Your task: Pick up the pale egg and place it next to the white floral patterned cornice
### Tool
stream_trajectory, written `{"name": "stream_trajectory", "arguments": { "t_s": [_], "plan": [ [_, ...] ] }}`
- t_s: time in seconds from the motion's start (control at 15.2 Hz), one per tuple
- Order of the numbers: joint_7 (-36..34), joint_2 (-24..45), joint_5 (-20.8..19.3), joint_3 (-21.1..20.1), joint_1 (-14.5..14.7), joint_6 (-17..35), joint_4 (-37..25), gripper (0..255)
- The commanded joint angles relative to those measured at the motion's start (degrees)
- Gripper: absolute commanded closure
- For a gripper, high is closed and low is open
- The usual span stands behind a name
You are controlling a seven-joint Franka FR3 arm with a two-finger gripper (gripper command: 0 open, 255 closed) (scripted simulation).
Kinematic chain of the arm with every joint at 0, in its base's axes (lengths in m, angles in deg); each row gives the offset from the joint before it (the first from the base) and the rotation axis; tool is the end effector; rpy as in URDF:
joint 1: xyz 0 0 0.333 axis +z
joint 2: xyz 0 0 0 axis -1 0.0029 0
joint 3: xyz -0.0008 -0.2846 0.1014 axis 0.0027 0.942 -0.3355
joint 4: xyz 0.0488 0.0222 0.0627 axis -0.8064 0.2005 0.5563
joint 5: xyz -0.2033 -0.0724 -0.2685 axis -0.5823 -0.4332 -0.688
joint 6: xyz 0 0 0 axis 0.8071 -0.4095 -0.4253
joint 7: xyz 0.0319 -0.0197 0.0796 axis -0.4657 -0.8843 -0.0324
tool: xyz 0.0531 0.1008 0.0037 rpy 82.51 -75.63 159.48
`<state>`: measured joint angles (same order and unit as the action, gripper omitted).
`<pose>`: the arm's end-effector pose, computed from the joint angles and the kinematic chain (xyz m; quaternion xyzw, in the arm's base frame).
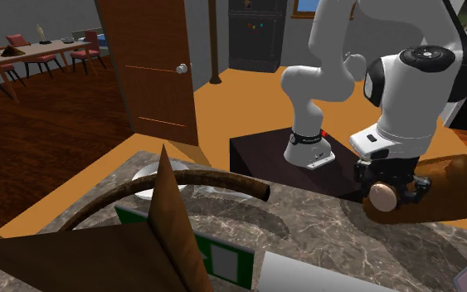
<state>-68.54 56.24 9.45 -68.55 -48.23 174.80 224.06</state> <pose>0.0981 0.3887 0.3603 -0.9642 -0.2460 0.0933 0.0319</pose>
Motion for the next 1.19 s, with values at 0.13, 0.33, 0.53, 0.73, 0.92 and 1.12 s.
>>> {"name": "stream_trajectory", "arguments": {
  "t_s": [0.13,0.33,0.53,0.73,0.92,1.12],
  "plan": [
    [-6.8,3.4,-0.7,-4.3,1.8,1.3,-3.4,255],
    [-12.4,6.6,-2.3,-7.4,3.1,2.6,-6.3,255],
    [-18.6,10.6,-5.2,-10.3,4.3,3.8,-9.7,255],
    [-25.5,15.4,-9.5,-12.7,5.9,4.7,-13.6,255],
    [-28.5,18.1,-12.0,-13.2,7.0,5.8,-15.0,255],
    [-29.4,20.2,-13.6,-12.9,7.4,8.2,-14.2,255]
  ]
}}
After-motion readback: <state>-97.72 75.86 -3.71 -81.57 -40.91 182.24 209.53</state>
